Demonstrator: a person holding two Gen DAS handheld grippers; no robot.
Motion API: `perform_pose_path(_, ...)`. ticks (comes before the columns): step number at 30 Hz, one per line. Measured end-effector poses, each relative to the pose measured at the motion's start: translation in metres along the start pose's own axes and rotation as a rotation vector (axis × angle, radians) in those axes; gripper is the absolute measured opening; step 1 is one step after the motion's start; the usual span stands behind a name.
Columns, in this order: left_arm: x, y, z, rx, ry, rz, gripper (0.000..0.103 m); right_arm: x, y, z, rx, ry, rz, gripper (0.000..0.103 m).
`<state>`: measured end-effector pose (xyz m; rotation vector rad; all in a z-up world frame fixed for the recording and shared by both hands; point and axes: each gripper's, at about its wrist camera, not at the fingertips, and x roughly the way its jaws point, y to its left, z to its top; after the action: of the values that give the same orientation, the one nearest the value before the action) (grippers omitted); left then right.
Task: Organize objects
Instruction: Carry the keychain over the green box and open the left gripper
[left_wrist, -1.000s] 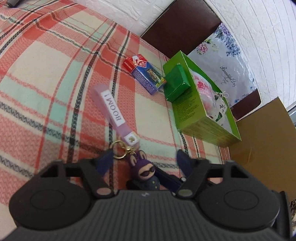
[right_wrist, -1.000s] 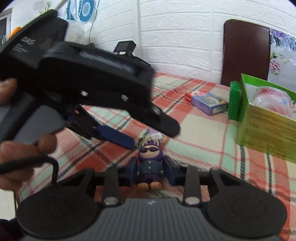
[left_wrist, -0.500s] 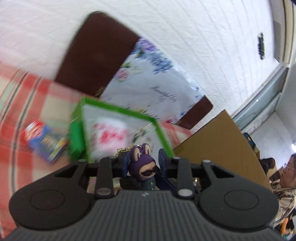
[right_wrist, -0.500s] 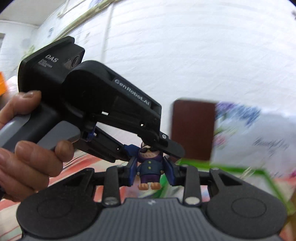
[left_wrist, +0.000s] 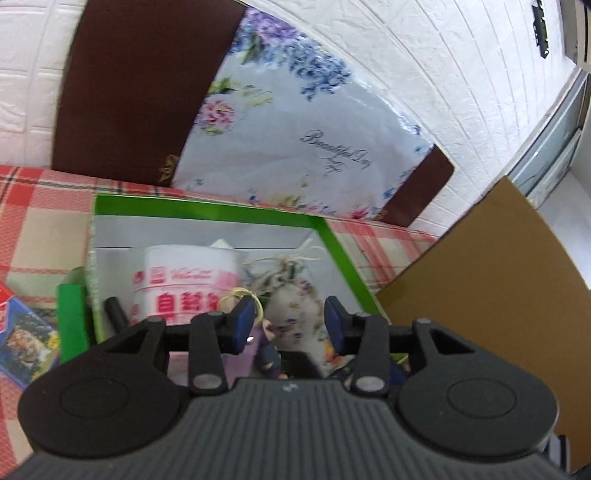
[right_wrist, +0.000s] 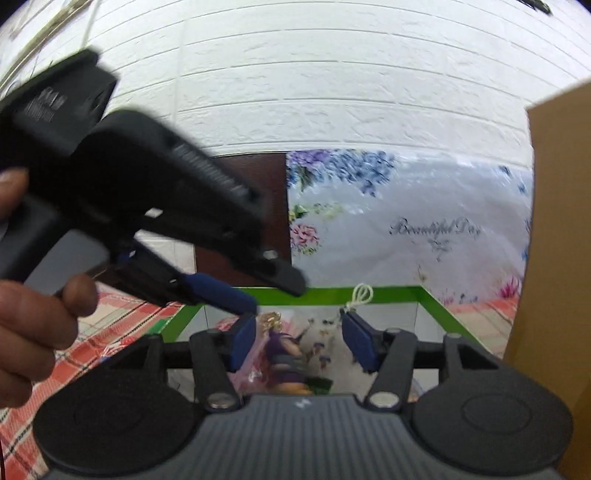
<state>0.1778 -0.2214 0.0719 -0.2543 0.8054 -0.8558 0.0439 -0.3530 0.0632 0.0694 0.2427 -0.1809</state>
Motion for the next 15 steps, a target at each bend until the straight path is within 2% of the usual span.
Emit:
perform_pose_path(1, -0.004, 0.004, -0.002, -0.002, -0.012, 0.015, 0.050, -0.003, -0.002, -0.002, 0.017, -0.001, -0.008, 0.057)
perform_pose_path(7, -0.039, 0.020, -0.018, -0.013, -0.076, 0.099, 0.050, -0.018, -0.005, -0.015, 0.077, 0.029, 0.006, 0.057)
perform_pose_path(15, -0.075, 0.019, -0.055, 0.039, -0.102, 0.292, 0.053, -0.040, 0.004, -0.015, 0.097, 0.063, 0.049, 0.060)
